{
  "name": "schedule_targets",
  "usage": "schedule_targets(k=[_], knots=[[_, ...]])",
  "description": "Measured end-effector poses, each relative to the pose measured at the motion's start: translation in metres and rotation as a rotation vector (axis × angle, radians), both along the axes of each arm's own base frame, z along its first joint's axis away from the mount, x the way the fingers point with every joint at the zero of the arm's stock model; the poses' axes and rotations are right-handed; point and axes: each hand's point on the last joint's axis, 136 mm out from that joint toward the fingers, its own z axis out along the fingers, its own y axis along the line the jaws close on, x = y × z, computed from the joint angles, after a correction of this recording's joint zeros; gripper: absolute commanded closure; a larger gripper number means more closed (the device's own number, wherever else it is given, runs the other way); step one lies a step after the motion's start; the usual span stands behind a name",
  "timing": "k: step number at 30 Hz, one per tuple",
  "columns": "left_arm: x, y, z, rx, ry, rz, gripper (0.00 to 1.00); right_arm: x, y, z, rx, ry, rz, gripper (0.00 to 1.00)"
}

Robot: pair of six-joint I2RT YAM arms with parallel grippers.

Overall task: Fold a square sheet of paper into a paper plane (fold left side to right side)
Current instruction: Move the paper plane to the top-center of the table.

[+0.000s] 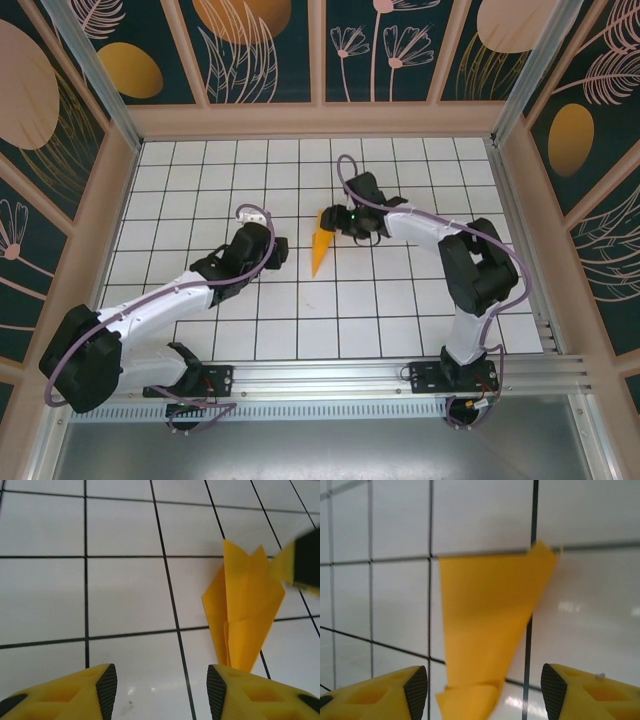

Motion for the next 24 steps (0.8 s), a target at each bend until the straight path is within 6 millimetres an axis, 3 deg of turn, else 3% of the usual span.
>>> schedule_targets(k=[4,8,10,15,18,24], knots=[[0.009,0.005,0.013,0.006,-0.048,0.046,0.43,-0.015,0.005,-0.019,-0.014,0.065,-0.003,0.63],[0.014,0.010,0.024,0.008,-0.090,0.081,0.43,-0.016,0.008,-0.020,0.003,0.069,-0.007,0.90],[0.015,0.013,0.030,0.009,-0.110,0.093,0.42,-0.016,0.012,-0.016,0.022,0.058,0.008,0.98],[0.017,0.020,0.050,0.001,-0.175,0.121,0.40,-0.027,0.015,0.008,0.155,0.033,0.070,0.99],[0.019,0.022,0.060,-0.007,-0.206,0.128,0.39,-0.030,0.007,0.016,0.233,0.031,0.096,0.97],[0.020,0.021,0.063,0.000,-0.219,0.126,0.38,-0.024,-0.026,-0.015,0.211,0.092,0.082,0.71]])
